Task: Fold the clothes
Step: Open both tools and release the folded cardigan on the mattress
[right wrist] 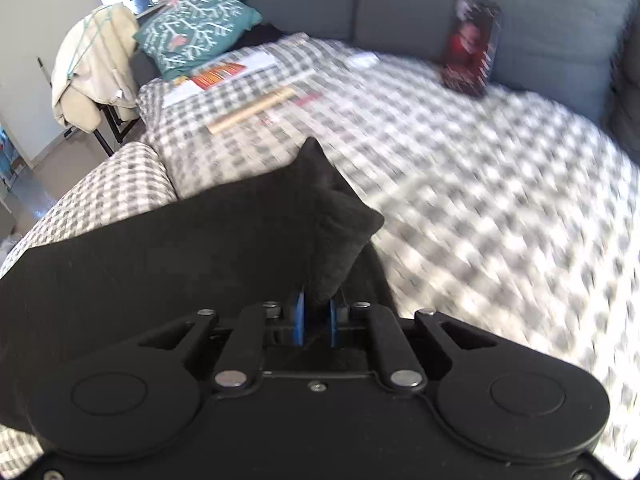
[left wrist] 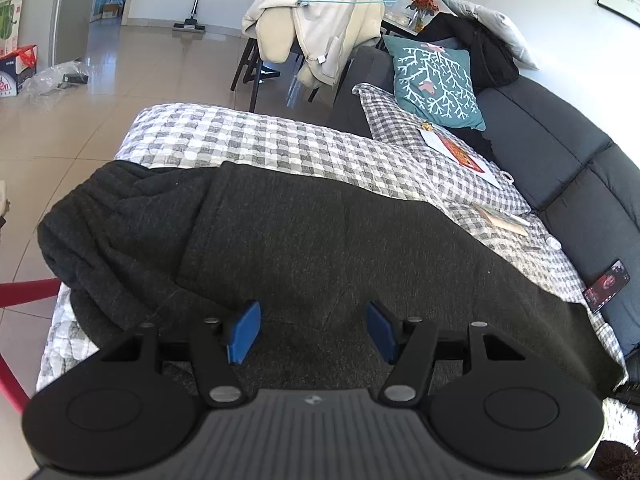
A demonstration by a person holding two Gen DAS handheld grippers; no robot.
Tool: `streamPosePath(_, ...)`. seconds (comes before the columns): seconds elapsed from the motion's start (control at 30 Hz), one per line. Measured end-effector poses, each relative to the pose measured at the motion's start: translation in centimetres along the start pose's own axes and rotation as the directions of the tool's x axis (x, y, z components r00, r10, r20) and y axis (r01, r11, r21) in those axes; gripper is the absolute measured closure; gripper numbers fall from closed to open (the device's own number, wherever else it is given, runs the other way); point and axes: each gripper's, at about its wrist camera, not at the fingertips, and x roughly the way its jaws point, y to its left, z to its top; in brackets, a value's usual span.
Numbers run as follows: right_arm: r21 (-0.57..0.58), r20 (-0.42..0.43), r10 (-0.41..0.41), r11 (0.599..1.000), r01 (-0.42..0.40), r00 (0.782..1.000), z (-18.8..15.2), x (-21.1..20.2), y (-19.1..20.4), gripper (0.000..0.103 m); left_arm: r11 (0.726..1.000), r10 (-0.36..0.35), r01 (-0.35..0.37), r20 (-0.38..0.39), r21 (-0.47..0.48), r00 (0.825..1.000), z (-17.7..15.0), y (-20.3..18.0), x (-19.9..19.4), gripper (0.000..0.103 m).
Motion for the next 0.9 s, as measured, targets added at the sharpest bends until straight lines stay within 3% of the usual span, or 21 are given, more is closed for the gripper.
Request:
streamPosePath(0.23, 0.071, -0.053, 0.007, 0.997, -0.003, 0.999, -1.3, 0.7, -2.7, 0.08, 0.996, 0.013, -0.009, 0.05, -0.084, 0.999, 0.4, 2.4, -2.6, 0.042)
streamPosePath(0.37, 0.005, 0.008, -0.02, 1.0, 0.02, 1.0, -0.5, -1.1, -0.5, 0.062, 0.985, 0.061, -0.048, 0.081, -0.163, 0.995, 0.9, 5.0, -4.0, 0.04)
streamPosePath(0.5, -0.094, 0.075, 0.015, 0.996, -0.008, 0.997, 0.0, -2.7, 2.8, 0.058, 0.96, 0.102, -0.073, 0.095, -0.272, 0.99, 1.4, 7.6, -5.0, 0.04)
streamPosePath(0.63, -0.216, 0.071, 0.11, 0.972, -0.092, 0.991, -0.5, -2.9, 7.2, 0.058, 0.925, 0.142, -0.105, 0.078, -0.366, 0.987, 1.7, 9.8, -5.0, 0.04)
streamPosePath(0.8, -0.387, -0.016, 0.271, 0.886, -0.256, 0.962, -3.3, -2.1, 15.2, 0.058, 0.898, 0.158, -0.128, 0.037, -0.421, 0.987, 2.2, 11.4, -3.7, 0.04)
streamPosePath(0.87, -0.454, -0.063, 0.331, 0.831, -0.322, 0.942, -5.1, -1.6, 18.9, 0.058, 0.889, 0.165, -0.133, 0.035, -0.439, 0.986, 2.5, 11.9, -3.3, 0.041)
streamPosePath(0.9, -0.501, -0.107, 0.374, 0.78, -0.375, 0.921, -6.4, -1.3, 21.6, 0.058, 0.885, 0.168, -0.135, 0.035, -0.445, 0.985, 2.5, 12.1, -3.2, 0.041)
